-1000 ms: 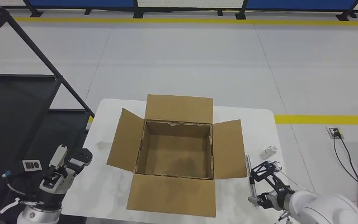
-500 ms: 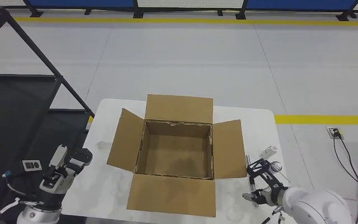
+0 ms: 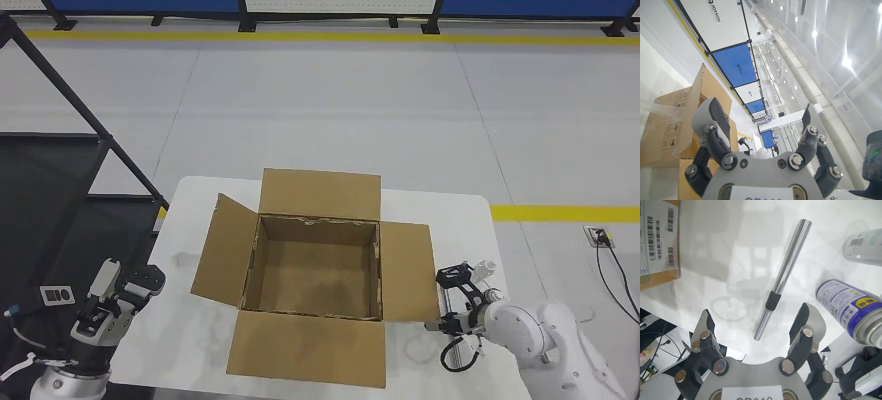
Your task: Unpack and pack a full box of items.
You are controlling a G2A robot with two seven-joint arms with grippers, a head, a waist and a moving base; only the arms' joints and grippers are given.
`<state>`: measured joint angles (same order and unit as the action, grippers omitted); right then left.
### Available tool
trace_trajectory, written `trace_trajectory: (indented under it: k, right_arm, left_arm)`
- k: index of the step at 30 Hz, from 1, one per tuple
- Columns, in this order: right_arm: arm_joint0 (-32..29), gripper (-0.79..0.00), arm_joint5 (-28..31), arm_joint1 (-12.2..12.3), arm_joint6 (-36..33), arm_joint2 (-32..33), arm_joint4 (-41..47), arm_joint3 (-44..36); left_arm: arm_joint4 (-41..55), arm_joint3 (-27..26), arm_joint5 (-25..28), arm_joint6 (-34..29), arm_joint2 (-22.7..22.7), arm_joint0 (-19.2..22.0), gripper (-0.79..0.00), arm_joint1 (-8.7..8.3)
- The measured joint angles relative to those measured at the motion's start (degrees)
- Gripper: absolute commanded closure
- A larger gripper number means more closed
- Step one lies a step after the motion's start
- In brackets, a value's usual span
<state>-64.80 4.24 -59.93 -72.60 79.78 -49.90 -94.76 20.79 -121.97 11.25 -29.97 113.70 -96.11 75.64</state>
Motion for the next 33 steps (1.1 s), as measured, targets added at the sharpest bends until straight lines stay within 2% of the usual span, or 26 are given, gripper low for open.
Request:
trace_trajectory:
  k: [4,6,9,13,19,30,33]
  right_arm:
    - [-2.3,-0.773,0.6,0.5,1.0,2.9,1.8,-1.2]
    - [-3.5,-0.683,0.4,0.7,1.1,3.8,1.9,-2.1]
    - [-5.2,-0.619,-0.7,0.8,1.9,4.2,1.7,-3.4]
    - [-6.6,-0.471,-3.3,0.8,3.7,3.5,-0.2,-4.6]
    - [-5.3,-0.406,-7.9,0.4,5.5,0.3,-4.2,-3.8]
    - [-0.2,-0.403,-11.2,-0.4,3.8,-4.1,-7.1,1.7]
    - [0.9,-0.376,-12.7,-0.6,3.5,-5.4,-8.2,3.1]
  left_arm:
    - [0.0,0.0,0.0,0.0,0.0,0.0,-0.785,0.0]
    - [0.0,0.0,0.0,0.0,0.0,0.0,-0.785,0.0]
    - [0.0,0.0,0.0,0.0,0.0,0.0,-0.785,0.0]
    - [0.0,0.0,0.0,0.0,0.0,0.0,-0.785,0.0]
    - [0.0,0.0,0.0,0.0,0.0,0.0,-0.785,0.0]
    - [0.0,0.0,0.0,0.0,0.0,0.0,-0.785,0.0]
    - [0.0,0.0,0.0,0.0,0.0,0.0,-0.785,0.0]
